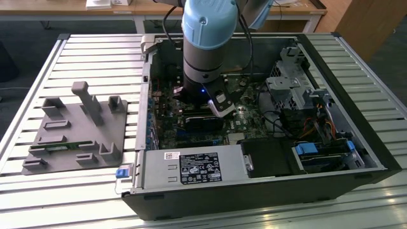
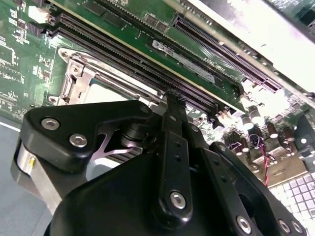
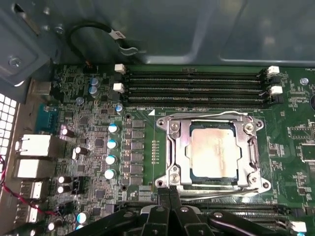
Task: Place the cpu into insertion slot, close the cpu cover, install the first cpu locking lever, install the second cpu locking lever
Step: 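Install the second cpu locking lever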
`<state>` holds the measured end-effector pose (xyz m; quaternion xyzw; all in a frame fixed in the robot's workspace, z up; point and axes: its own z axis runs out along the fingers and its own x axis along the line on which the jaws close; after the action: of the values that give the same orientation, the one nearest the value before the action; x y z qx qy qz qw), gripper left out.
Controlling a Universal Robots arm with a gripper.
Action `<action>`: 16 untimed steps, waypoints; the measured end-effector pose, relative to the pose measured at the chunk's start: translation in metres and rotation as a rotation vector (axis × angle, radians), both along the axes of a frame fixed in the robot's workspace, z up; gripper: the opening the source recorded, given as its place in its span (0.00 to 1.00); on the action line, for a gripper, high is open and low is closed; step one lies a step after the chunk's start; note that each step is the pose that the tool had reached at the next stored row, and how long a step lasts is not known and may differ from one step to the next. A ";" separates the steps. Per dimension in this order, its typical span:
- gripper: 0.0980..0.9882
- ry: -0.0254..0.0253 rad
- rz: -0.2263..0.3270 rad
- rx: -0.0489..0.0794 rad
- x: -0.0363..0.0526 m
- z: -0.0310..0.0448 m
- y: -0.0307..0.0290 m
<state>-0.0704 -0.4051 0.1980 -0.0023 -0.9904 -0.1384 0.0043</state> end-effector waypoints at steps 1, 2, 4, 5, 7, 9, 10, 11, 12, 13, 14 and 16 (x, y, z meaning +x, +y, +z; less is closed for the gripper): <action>0.01 0.0000 0.000 0.004 0.0000 -0.0006 0.0000; 0.01 0.0000 0.000 0.008 -0.0001 -0.0013 0.0000; 0.01 -0.0001 0.000 0.019 -0.0004 -0.0026 0.0000; 0.01 -0.0001 0.000 0.025 -0.0006 -0.0033 0.0000; 0.01 0.0000 0.000 0.036 -0.0007 -0.0046 -0.0001; 0.01 0.0001 0.000 0.047 -0.0011 -0.0057 -0.0001; 0.01 -0.0001 0.000 0.052 -0.0012 -0.0063 -0.0001; 0.01 -0.0001 0.000 0.056 -0.0014 -0.0069 -0.0001; 0.01 -0.0002 0.000 0.059 -0.0017 -0.0076 0.0000; 0.01 -0.0004 0.000 0.062 -0.0021 -0.0083 0.0000; 0.01 -0.0005 0.000 0.065 -0.0029 -0.0088 -0.0001; 0.01 -0.0007 0.000 0.069 -0.0047 -0.0099 -0.0001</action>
<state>-0.0751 -0.4052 0.1881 -0.0021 -0.9850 -0.1725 0.0041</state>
